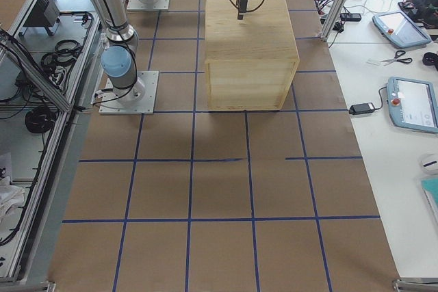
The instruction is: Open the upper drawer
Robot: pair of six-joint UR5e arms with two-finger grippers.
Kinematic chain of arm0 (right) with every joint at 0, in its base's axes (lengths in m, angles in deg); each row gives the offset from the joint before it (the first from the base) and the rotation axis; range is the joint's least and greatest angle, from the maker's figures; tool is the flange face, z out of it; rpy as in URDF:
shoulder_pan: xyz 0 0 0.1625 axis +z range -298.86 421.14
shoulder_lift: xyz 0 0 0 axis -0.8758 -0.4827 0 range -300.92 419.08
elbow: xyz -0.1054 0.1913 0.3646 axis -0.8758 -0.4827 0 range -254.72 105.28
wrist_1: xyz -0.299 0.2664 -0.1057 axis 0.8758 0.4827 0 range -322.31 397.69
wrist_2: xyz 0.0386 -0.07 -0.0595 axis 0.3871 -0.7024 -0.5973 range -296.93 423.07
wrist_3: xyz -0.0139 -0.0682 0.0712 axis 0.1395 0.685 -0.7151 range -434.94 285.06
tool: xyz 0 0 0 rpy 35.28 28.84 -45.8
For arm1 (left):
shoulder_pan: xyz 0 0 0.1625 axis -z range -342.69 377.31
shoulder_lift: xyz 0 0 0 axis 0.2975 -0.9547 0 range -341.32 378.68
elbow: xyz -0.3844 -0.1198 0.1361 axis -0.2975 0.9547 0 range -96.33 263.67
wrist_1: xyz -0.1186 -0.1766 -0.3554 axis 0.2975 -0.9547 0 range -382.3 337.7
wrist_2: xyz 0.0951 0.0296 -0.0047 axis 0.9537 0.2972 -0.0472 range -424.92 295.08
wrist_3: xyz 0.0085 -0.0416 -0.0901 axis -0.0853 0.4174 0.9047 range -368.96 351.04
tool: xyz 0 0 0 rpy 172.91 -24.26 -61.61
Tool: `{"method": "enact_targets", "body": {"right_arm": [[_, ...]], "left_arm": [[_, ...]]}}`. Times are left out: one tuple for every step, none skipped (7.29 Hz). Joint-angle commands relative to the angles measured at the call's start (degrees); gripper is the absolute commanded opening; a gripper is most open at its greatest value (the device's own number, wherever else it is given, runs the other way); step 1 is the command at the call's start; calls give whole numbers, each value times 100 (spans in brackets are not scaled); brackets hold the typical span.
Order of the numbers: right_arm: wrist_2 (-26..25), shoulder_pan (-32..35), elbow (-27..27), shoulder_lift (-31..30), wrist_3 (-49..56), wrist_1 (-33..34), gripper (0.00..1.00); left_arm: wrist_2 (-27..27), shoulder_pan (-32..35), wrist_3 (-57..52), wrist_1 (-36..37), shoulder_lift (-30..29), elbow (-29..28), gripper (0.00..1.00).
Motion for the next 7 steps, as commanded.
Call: {"method": "enact_targets", "body": {"right_arm": [[0,0,0,0,-7,0,100],[0,0,0,0,2,0,100],[0,0,0,0,2,0,100],[0,0,9,0,-7,0,100],[0,-9,0,0,-7,0,100],[0,0,0,0,-7,0,100],[0,-9,0,0,2,0,100]], "left_arm": [[20,-6,-1,35,-67,65,100],[20,-14,-1,35,-16,65,100],[-15,-6,-1,35,-41,56,100],[-50,-6,25,79,-189,65,100],[-390,12,112,262,-348,143,100],[-1107,12,313,803,-558,301,100],[-1262,108,594,1209,-743,468,100]]}}
